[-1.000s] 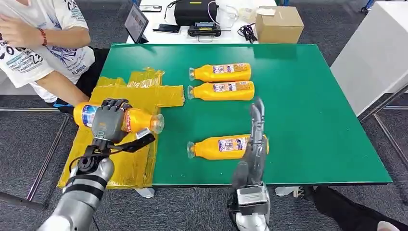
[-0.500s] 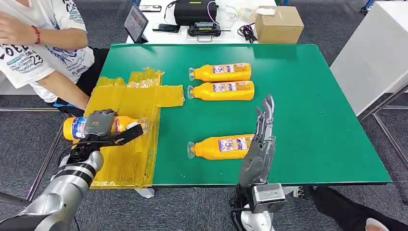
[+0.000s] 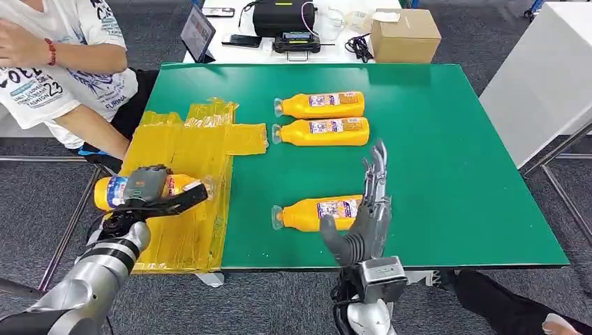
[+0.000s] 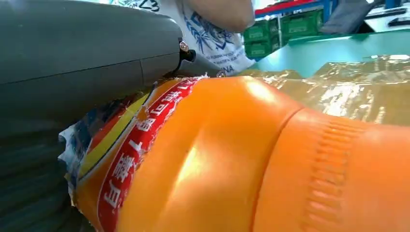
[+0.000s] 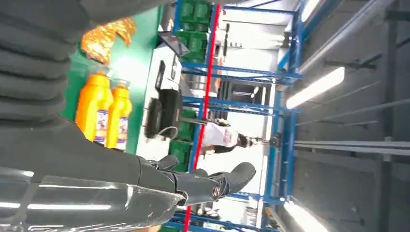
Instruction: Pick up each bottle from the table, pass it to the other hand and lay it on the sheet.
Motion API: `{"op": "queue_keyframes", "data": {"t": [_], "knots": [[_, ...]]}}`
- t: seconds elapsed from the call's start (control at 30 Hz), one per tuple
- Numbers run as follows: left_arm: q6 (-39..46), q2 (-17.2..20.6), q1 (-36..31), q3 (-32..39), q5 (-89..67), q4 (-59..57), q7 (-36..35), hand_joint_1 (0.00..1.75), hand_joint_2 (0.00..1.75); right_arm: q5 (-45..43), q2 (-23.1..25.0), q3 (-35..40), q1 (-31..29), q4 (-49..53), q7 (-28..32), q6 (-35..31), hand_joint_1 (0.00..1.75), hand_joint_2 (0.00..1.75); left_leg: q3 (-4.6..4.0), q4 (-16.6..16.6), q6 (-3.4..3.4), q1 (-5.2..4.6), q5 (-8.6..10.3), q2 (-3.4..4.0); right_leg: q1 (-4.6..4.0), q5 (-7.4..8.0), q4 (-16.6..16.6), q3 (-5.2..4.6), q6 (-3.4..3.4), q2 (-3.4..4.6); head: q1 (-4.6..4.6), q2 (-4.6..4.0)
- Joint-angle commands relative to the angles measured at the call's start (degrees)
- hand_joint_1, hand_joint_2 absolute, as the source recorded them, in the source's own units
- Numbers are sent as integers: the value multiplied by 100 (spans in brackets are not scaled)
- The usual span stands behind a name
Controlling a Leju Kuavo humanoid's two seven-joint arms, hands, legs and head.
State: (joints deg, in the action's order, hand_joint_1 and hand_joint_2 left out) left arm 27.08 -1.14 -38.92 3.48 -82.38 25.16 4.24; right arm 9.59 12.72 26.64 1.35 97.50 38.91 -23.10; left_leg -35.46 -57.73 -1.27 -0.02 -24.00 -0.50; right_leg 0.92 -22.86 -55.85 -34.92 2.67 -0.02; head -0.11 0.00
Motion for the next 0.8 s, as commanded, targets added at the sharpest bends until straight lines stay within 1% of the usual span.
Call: {"op": "queue_keyframes", "data": {"t": [0.03, 0.07, 0.1, 0.13, 0.2, 0.23, 0.27, 0.3, 0.33, 0.4, 0.43, 0.47, 0.5, 0.53, 0.6, 0.63, 0.67, 0.7, 0.73, 0.8], "knots": [[-41, -194, -109, 129, 12, -376, 34, 89, 175, 81, 66, -267, -128, -539, -2, -127, 0, 175, 34, 4, 5, 4, -12, 5, -6, -10, 6, 35, -9, 1, 0, 0], [-62, -269, -66, 169, 117, -324, 122, 87, 175, 56, 70, -252, -121, -544, -18, -131, 0, 175, 27, 5, 4, 2, -7, 1, -3, -7, 6, 28, -7, -2, 0, 0], [-44, -303, -43, 154, 115, -319, 140, 42, 175, 40, 73, -247, -123, -557, -28, -119, 0, 175, 20, 6, 3, 0, -4, 0, -1, -5, 7, 21, -5, -2, 0, 0], [-42, -344, -17, 173, 156, -320, 154, 10, 175, 36, 81, -238, -140, -595, -34, -118, 0, 175, 36, 6, 6, 3, -11, 3, -5, -10, 9, 37, -9, -1, 0, 0], [-94, -369, -2, 183, 197, -339, 183, 10, 175, 15, 84, -231, -160, -630, -48, -100, 0, 175, 18, 6, 3, 0, -3, -1, -1, -4, 7, 18, -4, -3, -2, 0], [-94, -369, -2, 183, 197, -339, 183, 10, 175, 15, 84, -231, -160, -630, -48, -100, 0, 175, 34, 6, 5, 3, -10, -2, -5, -10, 9, 36, -9, -5, 0, 0], [-90, -380, 14, 184, 202, -343, 190, 9, 175, 15, 86, -230, -163, -634, -48, -100, 0, 175, 28, 7, 4, 2, -7, -1, -3, -6, 9, 29, -7, -2, 0, 0], [-116, -387, 12, 194, 225, -351, 208, 2, 175, 15, 88, -231, -170, -647, -48, -103, 0, 175, 16, 5, 2, 0, -4, 2, -1, -2, 6, 15, -4, 2, 0, 0], [-195, -390, 36, 207, 287, -358, 278, 0, 175, 35, 75, -236, -185, -667, -44, -129, 0, 175, 31, 5, 4, 2, -10, 3, -3, -7, 7, 31, -8, 2, 0, 0], [-39, -378, 96, 133, 253, -334, 291, 0, 175, 306, 103, -258, -178, -684, 46, -433, 0, 175, 21, 6, 3, -1, -5, 4, 0, -3, 7, 20, -4, 4, 0, 0], [-41, -396, 97, 163, 300, -357, 253, 0, 175, 327, 143, -287, -141, -627, 109, -590, 0, 175, 34, 8, 5, 2, -9, 5, -3, -7, 10, 35, -8, 4, -2, 0], [-118, -409, 88, 245, 415, -378, 263, 0, 175, 315, 131, -290, -117, -570, 109, -644, 0, 175, 25, 6, 4, 0, -6, 0, -1, -6, 7, 26, -6, 0, 0, 0], [-46, -415, 115, 260, 479, -321, 373, 0, 175, 319, 106, -262, -108, -546, 109, -665, 0, 175, 39, 4, 7, 4, -13, 5, -6, -10, 8, 40, -11, 2, 0, 0], [138, -405, 178, 220, 515, -227, 615, 0, 175, 274, 81, -212, -84, -497, 109, -657, 0, 175, 31, 4, 5, 3, -11, 4, -4, -8, 7, 32, -9, 3, 0, 0], [147, -395, 181, 217, 534, -237, 640, 0, 175, 274, 75, -185, -65, -482, 109, -676, 0, 175, 20, 7, 3, -1, -4, 1, 0, -3, 6, 19, -5, 1, -2, 0], [152, -384, 185, 214, 545, -242, 655, 0, 175, 278, 70, -158, -56, -478, 109, -702, 0, 175, 36, 6, 6, 3, -12, 4, -5, -9, 8, 36, -9, 2, 0, 0], [152, -384, 185, 214, 545, -242, 655, 0, 175, 278, 70, -158, -56, -478, 109, -702, 0, 175, 20, 4, 3, 1, -6, 2, -2, -4, 6, 19, -5, 2, 0, 0], [133, -408, 181, 295, 676, -238, 705, 0, 175, 329, 47, -115, -74, -476, 109, -806, 0, 175, 20, 4, 3, 1, -6, 2, -2, -4, 6, 20, -5, 2, 0, 0], [41, -441, 168, 426, 885, -255, 748, 0, 175, 238, 42, -96, -85, -590, 103, -770, 0, 175, 33, 4, 6, 4, -12, 5, -6, -9, 8, 33, -9, 3, 0, 0], [-245, -470, 143, 604, 1201, -286, 837, 0, 175, 280, 11, -58, -143, -744, 34, -706, 0, 175, 21, 6, 4, 2, -6, 4, -3, -3, 8, 21, -6, 4, 0, 0]]}}
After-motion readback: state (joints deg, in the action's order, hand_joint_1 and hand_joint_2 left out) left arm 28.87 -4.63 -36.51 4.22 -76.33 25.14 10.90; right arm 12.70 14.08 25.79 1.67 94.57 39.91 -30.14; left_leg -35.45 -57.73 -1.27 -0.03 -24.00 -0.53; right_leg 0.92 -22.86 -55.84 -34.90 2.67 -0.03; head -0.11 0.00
